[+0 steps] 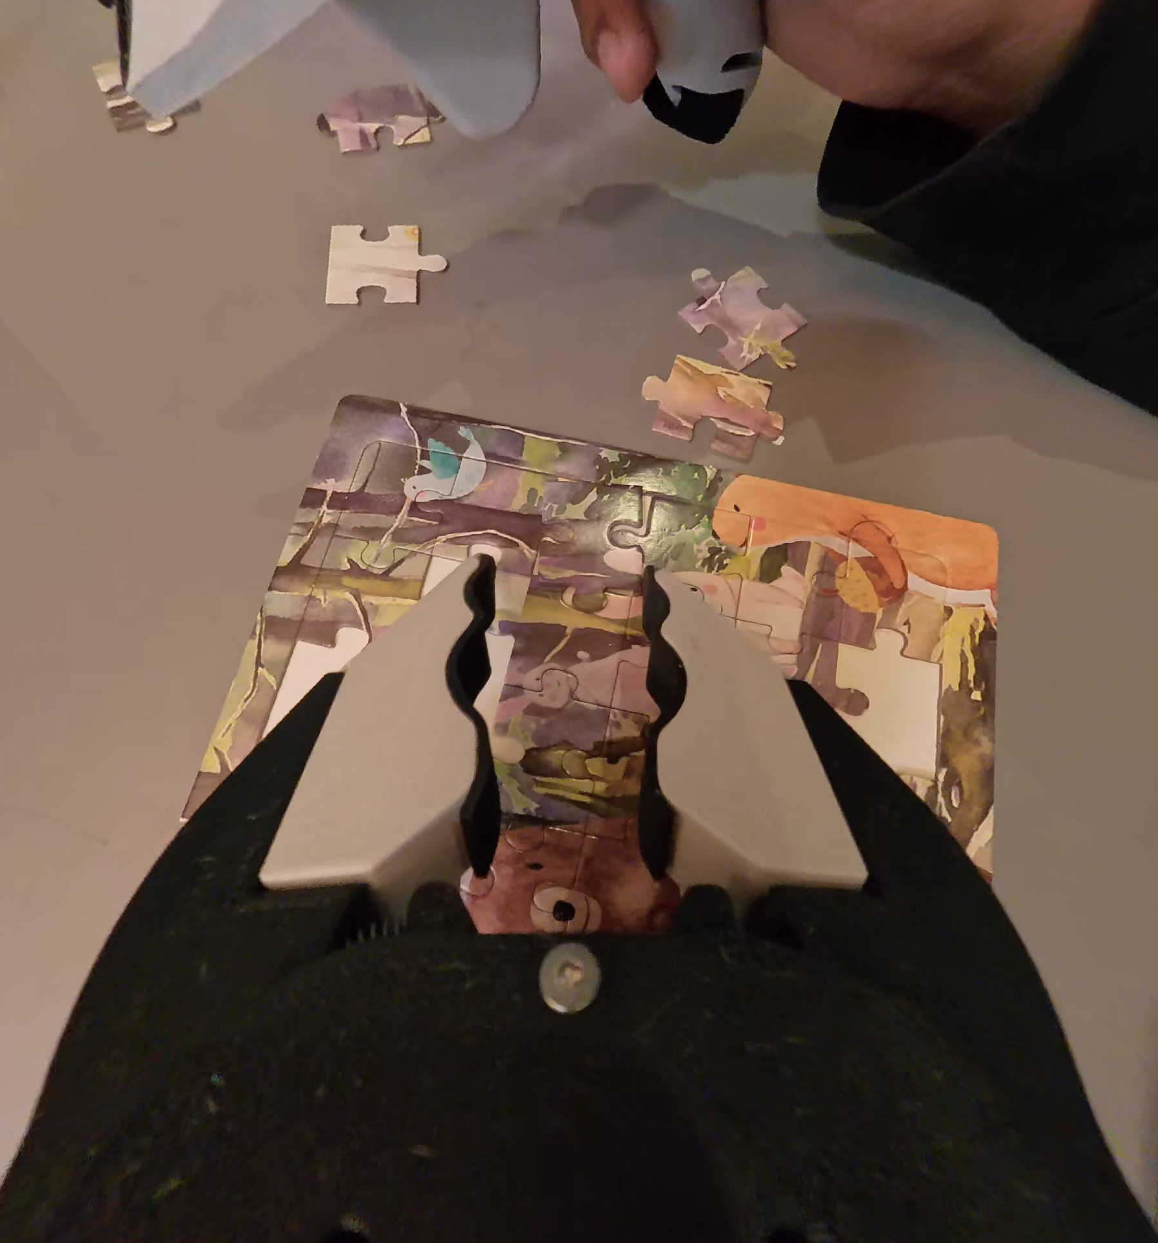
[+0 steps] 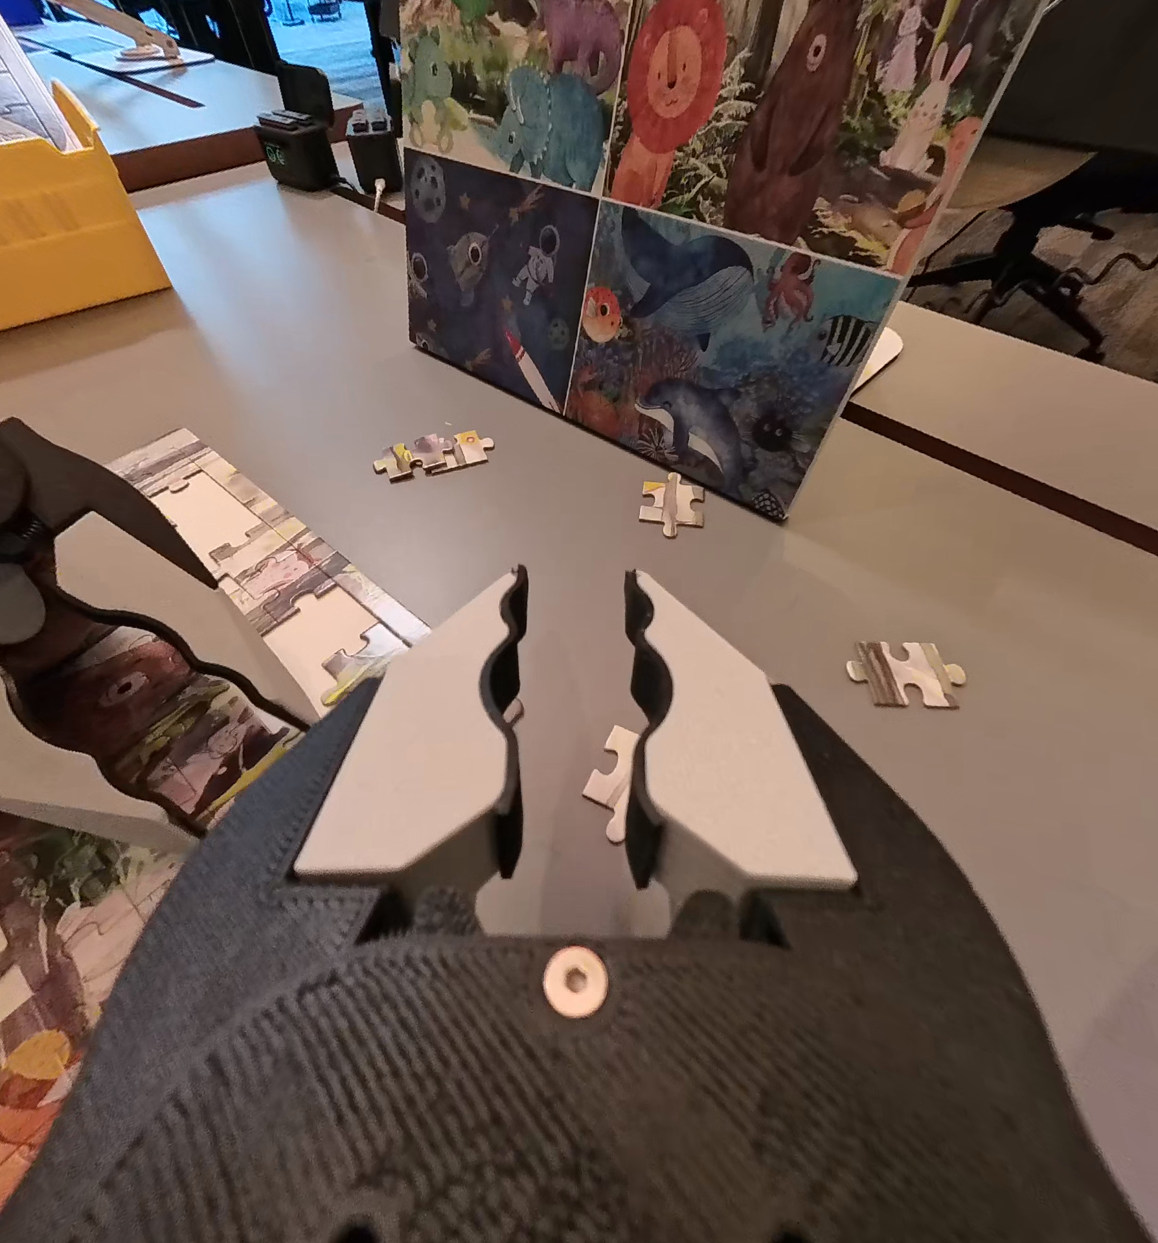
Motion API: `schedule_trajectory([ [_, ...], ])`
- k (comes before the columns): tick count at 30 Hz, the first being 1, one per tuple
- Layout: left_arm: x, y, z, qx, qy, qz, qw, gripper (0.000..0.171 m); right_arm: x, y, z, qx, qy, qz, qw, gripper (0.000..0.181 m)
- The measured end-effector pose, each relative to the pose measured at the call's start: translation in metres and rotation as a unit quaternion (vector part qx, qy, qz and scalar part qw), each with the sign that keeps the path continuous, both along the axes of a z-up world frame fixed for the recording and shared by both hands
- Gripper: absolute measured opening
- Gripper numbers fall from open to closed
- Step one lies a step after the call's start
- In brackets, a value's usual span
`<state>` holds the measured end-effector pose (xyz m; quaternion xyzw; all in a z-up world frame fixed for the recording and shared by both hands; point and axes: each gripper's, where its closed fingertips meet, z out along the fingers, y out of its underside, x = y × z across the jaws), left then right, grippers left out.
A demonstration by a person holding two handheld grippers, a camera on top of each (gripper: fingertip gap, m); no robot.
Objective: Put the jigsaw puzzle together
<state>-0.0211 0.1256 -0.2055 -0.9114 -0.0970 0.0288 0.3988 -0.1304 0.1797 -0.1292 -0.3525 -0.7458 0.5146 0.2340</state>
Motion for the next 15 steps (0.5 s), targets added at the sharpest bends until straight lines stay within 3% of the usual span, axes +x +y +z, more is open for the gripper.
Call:
schedule_trajectory([
  [15, 0.0056, -0.0003, -0.0018, -0.006, 0.0, -0.021, 1.0, 0.041, 0.0022, -0.003, -0.0012, 0.002, -0.006, 0.01, 1.0, 0.028],
])
